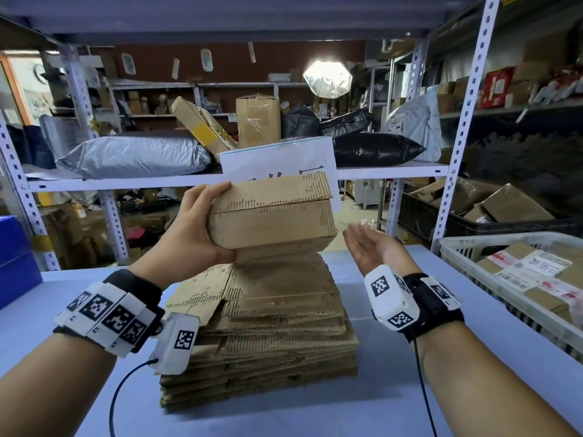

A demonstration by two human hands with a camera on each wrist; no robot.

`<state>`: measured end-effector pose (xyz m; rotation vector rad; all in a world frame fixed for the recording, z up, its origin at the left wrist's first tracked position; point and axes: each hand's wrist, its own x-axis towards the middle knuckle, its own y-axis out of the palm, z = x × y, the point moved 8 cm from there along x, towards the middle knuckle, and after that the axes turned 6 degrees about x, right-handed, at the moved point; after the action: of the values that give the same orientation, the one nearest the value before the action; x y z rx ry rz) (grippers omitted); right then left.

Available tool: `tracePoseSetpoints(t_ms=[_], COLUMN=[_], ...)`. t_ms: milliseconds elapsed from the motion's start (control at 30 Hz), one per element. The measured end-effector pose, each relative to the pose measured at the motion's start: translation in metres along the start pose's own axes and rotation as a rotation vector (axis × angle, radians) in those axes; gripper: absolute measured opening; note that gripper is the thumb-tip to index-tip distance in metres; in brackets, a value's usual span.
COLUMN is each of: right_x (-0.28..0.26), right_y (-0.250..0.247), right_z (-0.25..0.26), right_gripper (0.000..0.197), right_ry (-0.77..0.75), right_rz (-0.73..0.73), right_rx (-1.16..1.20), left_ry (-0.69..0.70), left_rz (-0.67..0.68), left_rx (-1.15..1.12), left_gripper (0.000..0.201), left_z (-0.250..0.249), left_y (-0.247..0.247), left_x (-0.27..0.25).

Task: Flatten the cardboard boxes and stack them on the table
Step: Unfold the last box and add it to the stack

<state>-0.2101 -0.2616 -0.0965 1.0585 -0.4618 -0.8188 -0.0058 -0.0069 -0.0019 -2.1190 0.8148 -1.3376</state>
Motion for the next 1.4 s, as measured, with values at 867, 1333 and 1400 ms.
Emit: tracePoseSetpoints(t_ms=[867,1333,1400], right_x=[0.018,0.005,0.007], right_y=[-0.081,-0.071,-0.073], right_z=[0.102,0.067,0.062], right_gripper=[0.009,0.034,0.035], right_ry=[-0.027,0.136,0.124], right_rz=[-0.325,-0.152,-0.129], right_rx=[-1.191,-2.374,-2.447], left_ry=[0.128,0.178,0.187], left_rz=[0.051,0.041,0.035], left_rx=[0.05,0.085,0.08], left_gripper=[0.12,0.122,0.12], left_z=[-0.04,-0.057,-0.057], left_y=[0.014,0.02,0.018], left_x=[0.007,0.007,0.006])
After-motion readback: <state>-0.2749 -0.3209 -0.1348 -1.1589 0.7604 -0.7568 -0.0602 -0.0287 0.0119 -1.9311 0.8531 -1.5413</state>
